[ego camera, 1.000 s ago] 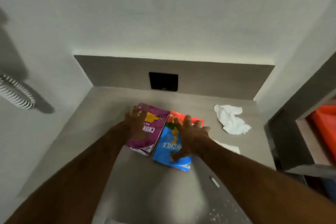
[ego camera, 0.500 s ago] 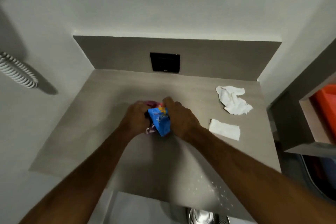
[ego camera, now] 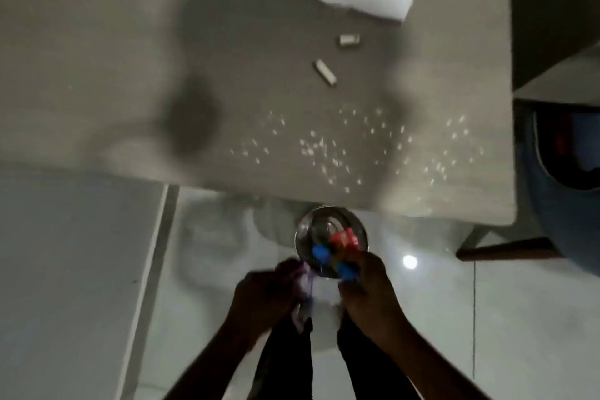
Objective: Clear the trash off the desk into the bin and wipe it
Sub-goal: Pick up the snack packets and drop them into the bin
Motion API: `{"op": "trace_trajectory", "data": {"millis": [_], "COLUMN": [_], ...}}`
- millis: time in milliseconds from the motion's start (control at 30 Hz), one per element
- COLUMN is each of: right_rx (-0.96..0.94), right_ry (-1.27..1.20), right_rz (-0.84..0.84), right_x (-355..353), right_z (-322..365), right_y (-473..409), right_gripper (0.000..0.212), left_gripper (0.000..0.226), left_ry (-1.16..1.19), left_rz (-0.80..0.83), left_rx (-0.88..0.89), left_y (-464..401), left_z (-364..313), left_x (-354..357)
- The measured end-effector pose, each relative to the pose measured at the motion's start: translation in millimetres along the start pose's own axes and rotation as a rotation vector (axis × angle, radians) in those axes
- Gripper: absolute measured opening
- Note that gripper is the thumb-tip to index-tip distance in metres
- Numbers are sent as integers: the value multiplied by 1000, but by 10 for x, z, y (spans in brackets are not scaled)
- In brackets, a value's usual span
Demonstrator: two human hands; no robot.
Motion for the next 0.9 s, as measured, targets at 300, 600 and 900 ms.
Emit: {"op": "trace_trajectory", "data": {"millis": [300, 600, 900], "right_rx": [364, 140, -302], "right_ry": [-80, 117, 174], "right_rz": [105, -16, -46], "right_x": [709, 492, 81], "right_z": [-1815, -1467, 377], "right_y": [-1580, -1761, -215], "right_gripper": [41, 28, 42], "left_gripper": [55, 30, 28], "left_ry": [32, -309, -450], "left_rz": [170, -176, -380], "left_rx": [-17, 111, 662], "left_y": [-2149, -2288, -71], "left_z": [140, 203, -657], "left_x": [1451, 918, -194]}}
Point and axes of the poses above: each hand's wrist, its own y-axis away from the middle knuckle, its own x-axis out of the palm, z = x × y, the point moved 8 cm from there along -y, towards the middle knuckle, and after that the axes turned 11 degrees about -y, right-handed, at the moved point
